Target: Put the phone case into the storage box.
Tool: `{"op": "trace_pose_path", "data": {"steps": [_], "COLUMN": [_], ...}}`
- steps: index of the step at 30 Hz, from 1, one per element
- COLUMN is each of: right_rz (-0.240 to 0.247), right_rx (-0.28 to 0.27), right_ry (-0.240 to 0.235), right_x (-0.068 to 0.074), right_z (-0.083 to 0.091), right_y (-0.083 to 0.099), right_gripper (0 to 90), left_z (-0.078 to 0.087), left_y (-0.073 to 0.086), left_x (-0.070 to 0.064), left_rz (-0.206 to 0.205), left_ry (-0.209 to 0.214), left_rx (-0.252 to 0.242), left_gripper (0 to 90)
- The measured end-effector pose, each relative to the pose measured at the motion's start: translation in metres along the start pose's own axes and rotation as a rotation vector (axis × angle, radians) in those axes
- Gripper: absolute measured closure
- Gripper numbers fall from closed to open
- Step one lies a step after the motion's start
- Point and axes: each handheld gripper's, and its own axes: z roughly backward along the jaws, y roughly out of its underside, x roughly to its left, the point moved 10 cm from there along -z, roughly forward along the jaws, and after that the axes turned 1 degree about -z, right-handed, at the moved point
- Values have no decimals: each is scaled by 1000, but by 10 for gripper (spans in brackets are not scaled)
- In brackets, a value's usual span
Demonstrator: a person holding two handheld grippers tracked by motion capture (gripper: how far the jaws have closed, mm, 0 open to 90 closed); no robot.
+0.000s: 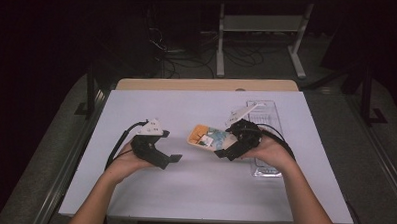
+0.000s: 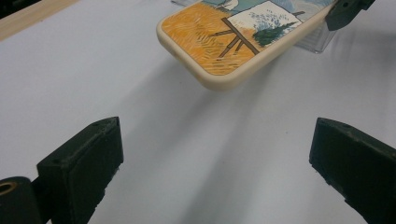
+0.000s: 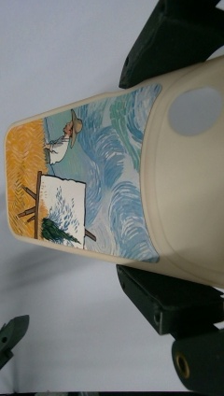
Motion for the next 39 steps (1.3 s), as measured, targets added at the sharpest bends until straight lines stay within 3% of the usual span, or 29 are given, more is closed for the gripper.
{"op": "trace_pose_path", "data": {"steps": [7,10,13,19,22,28,29,33,38,39], "right_rz": [-6,-7,-6,-19,-19,-31,-31,-37,-40,-39], "right_rx": [8,5,3,-7,-5,-12,-16,-19,-16,-17], "right_ry": [3,4,3,-3,-2,-4,-1,-4,-10,-11], "right_x": [-1,-2,-2,-2,-2,-1,-2,-3,-2,-2], "right_z": [-4,-3,-2,0,-1,0,0,1,0,0], "right_y": [3,3,3,2,2,1,1,0,0,0], "right_gripper": [101,102,102,102,102,101,102,102,102,102], "left_z": [-5,-6,-6,-6,-6,-7,-6,-7,-8,-7], "left_y": [4,2,1,-1,-2,-2,-2,-4,-4,-3], "left_x": [0,-3,-2,-2,-1,-3,-3,-5,-5,-4], "left_rz": [-40,-25,-40,-87,-130,-159,-180,-184,-222,-249], "left_ry": [-27,-28,-39,-77,-94,-100,-101,-108,-130,-138], "left_rx": [25,13,12,-3,-4,-4,7,-15,-10,5], "left_gripper": [25,25,25,25,25,25,25,26,26,26]}}
